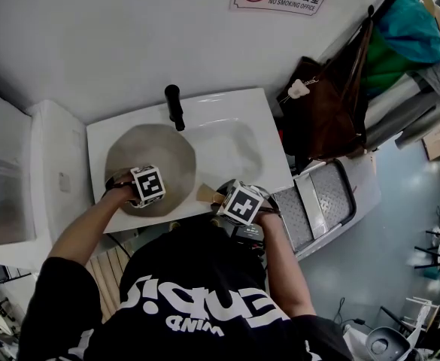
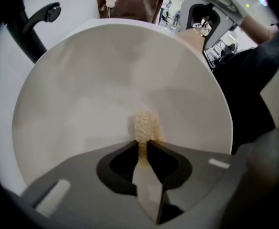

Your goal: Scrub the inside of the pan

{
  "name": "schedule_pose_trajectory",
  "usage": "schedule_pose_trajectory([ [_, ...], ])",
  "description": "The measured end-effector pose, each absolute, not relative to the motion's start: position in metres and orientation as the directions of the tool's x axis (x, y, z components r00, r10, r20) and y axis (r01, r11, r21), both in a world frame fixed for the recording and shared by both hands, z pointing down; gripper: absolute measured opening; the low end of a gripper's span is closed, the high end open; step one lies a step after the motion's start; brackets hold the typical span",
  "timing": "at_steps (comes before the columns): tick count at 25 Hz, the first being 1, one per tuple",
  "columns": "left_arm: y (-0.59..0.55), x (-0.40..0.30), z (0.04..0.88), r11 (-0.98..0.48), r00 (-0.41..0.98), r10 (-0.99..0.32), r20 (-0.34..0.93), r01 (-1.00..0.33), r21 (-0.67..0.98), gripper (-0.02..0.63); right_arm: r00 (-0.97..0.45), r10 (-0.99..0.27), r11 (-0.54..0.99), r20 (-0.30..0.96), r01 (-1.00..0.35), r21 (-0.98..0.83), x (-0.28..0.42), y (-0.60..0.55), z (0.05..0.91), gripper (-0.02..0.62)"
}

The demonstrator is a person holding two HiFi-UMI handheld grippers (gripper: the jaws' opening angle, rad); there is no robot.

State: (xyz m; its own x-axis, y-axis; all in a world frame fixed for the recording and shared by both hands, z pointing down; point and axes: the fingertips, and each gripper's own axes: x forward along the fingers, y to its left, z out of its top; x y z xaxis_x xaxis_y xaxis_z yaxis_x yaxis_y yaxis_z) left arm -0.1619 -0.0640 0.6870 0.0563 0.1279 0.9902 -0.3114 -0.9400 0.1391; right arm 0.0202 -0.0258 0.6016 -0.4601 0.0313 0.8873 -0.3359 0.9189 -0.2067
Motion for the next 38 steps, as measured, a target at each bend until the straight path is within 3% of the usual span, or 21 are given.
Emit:
schedule_pose_trajectory([
  [11,-0.081,-0.122,0.685,-0.947,0.127,0.095,0.987,-0.295,0.129,0.058,-0.467,0.064,0.91,0.882,-0.335,-0.243,0.019,-0.021,0.606,0.164],
  [32,-0.161,-0.12,0.679,-0.872,0.211,-0.12,0.97,-0.49,-0.001,0.058,-0.461,0.062,0.912,0.885,-0.335,-0.238,0.02,-0.021,0.609,0.164],
  [38,-0.178,-0.144,0.683,-0.862,0.136,-0.172,0.976,-0.5,-0.082,0.058,-0.457,0.068,0.911,0.887,-0.333,-0.242,0.021,-0.021,0.611,0.164],
])
